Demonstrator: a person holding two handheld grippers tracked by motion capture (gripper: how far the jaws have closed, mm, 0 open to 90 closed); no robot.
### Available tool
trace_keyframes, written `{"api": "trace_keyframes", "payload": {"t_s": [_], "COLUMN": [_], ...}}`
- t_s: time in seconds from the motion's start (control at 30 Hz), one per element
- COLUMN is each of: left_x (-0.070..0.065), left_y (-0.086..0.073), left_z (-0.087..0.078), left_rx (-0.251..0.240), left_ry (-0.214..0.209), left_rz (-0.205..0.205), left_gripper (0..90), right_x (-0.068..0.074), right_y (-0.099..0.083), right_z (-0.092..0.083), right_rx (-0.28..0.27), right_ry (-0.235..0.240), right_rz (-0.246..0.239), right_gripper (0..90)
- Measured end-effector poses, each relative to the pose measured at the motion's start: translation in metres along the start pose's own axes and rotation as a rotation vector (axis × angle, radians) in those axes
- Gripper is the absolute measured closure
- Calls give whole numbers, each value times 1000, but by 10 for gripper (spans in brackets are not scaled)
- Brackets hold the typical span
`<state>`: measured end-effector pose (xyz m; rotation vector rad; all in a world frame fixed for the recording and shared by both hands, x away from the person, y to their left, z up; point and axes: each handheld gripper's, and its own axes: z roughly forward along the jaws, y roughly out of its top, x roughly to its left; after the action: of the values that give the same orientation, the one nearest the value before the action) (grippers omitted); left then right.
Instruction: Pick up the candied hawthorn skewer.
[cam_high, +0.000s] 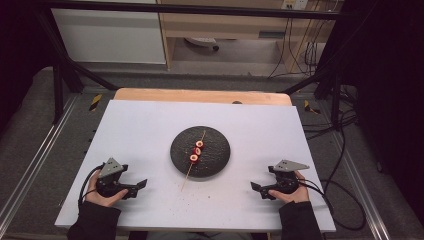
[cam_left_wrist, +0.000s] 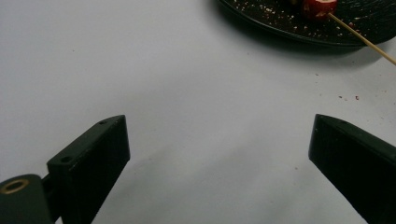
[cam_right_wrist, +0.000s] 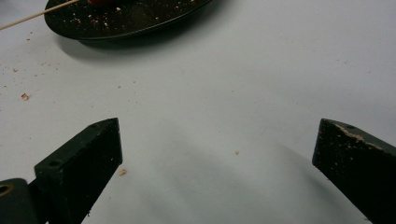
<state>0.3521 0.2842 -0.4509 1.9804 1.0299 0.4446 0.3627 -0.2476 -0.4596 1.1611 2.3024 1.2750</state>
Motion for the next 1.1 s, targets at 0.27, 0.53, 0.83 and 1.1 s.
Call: {"api": "trace_keyframes", "payload": {"t_s": [0.27,0.53,0.83,1.1], "left_x": [-2,-9,-30,-47], "left_y": [1,5,21,39], "left_z": [-1,2,8,18], "left_rx": [3,12,17,20], "left_ry": [-6,-11,-25,-31], "left_rz": [2,7,11,9], "left_gripper": [37,33,50,76], "right_x": [0,1,2,3], "right_y": [1,2,3,5], "right_z": [-2,-3,-4,-3], "right_rx": [-12,-12,-18,-25], "right_ry": [9,12,10,10], "right_rz": [6,8,12,5], "right_gripper": [20,19,19,20]}}
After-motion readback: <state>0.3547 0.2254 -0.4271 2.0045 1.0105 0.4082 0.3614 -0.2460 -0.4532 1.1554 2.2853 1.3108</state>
